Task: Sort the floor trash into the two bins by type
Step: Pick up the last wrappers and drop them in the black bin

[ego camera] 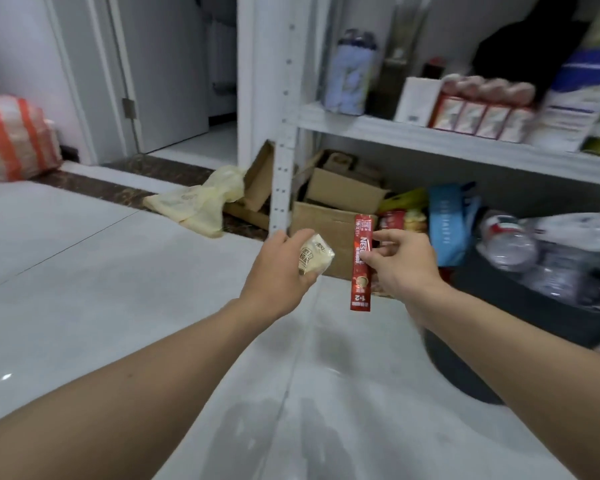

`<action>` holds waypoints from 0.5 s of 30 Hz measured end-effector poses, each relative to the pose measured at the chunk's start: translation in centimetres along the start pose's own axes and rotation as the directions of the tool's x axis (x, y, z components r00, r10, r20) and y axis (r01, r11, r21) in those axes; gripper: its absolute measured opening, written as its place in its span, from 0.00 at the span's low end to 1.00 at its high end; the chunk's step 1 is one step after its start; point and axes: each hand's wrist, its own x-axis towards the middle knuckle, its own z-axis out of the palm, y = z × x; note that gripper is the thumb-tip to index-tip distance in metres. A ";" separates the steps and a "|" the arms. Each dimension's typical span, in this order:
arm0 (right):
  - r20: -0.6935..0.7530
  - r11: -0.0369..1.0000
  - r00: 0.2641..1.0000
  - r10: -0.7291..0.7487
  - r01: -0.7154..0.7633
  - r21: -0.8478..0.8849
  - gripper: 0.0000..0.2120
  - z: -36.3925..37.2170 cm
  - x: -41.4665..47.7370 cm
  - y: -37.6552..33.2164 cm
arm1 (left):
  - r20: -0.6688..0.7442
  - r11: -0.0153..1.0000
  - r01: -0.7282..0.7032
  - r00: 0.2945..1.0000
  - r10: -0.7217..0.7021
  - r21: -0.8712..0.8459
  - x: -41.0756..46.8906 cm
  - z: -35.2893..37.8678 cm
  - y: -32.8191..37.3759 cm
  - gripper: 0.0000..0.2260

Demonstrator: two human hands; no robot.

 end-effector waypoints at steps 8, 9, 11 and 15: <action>-0.159 0.998 0.986 0.048 -0.043 0.039 0.14 -16.2 1.9 4.3 | 0.030 0.985 -0.174 0.984 0.174 -0.011 3.3 7.6 15.5 0.29; -0.189 0.998 0.981 0.052 -0.047 0.030 0.15 -18.2 2.0 4.9 | 0.035 0.981 -0.195 0.980 0.195 -0.015 3.6 8.5 17.3 0.28; -0.248 0.998 0.967 0.064 -0.059 0.028 0.14 -22.1 2.0 6.2 | 0.052 0.970 -0.243 0.968 0.244 -0.024 4.2 10.5 20.7 0.28; -0.362 0.995 0.927 0.100 -0.096 0.027 0.14 -29.2 1.3 8.9 | 0.095 0.944 -0.329 0.939 0.331 -0.033 4.7 14.5 26.9 0.29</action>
